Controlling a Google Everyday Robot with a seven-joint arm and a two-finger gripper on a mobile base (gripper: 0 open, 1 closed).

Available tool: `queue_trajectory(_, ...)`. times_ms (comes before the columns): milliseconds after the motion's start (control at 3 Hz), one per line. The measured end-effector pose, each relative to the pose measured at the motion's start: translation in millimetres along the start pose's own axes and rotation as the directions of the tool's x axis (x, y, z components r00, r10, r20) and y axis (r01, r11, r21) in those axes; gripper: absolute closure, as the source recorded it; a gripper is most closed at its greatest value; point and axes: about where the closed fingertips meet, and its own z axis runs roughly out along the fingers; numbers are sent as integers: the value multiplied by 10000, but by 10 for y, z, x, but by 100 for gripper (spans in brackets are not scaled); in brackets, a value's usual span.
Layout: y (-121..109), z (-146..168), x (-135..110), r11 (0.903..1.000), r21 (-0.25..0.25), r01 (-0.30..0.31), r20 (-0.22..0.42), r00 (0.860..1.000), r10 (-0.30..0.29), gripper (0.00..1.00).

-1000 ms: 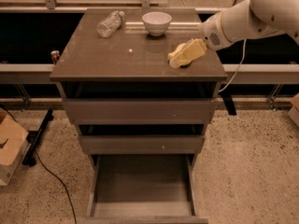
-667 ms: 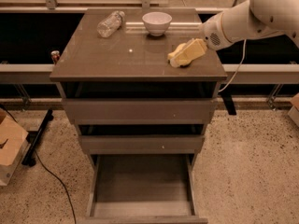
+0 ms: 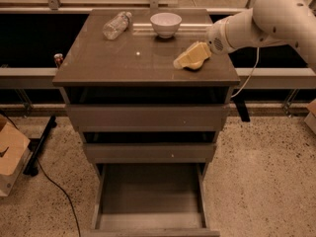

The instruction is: Place sponge into bottom drawer

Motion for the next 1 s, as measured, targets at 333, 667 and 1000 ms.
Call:
queue_trajectory(333, -283, 293, 46, 9981, 359, -499, 633, 9969, 475, 0)
queue_trajectory(667, -535, 422, 287, 9861, 870, -1417, 1035, 9858, 1325, 0)
queue_trajectory(1000, -664, 445, 480, 9740, 1170, -1938, 1084, 9774, 1815, 0)
